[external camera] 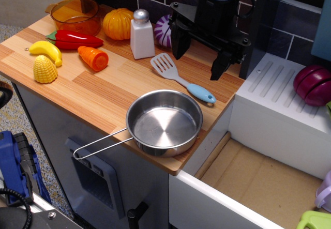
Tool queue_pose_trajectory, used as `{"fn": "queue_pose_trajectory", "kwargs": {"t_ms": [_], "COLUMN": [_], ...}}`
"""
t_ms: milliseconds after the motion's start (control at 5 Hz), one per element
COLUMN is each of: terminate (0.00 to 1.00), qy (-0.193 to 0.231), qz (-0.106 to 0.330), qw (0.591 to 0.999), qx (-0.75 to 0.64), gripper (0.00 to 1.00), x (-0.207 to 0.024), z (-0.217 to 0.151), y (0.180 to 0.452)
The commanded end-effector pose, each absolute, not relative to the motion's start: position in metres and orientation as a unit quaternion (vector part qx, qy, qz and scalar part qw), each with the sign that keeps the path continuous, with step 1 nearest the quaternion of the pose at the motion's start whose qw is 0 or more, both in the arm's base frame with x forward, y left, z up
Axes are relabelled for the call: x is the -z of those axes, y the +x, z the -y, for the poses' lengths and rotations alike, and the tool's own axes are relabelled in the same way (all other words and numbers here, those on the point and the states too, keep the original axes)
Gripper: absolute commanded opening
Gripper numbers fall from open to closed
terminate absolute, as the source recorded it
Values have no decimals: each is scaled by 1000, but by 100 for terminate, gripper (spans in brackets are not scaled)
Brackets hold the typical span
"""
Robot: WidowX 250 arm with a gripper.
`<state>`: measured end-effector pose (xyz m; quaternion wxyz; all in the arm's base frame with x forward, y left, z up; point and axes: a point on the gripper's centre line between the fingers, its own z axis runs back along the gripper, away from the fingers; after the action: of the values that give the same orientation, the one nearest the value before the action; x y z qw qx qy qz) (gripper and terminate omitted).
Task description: Put spatula in pan
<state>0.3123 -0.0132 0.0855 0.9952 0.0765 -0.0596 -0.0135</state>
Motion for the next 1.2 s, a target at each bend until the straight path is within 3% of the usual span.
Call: {"fn": "queue_pose_trajectory", "kwargs": {"t_ms": [0,200,600,800,1000], "terminate": [0,0,0,0,0], "qy": [77,82,93,125,117], "qz": [60,16,9,61,79], "qw": [995,994,982,965,961], "qx": [14,-71,-166,-224,-237], "gripper": [100,100,100,100,100], "x": [-86,-92,-90,-80,-70], "z": [13,8,9,11,6], "y": [312,324,346,355,359]}}
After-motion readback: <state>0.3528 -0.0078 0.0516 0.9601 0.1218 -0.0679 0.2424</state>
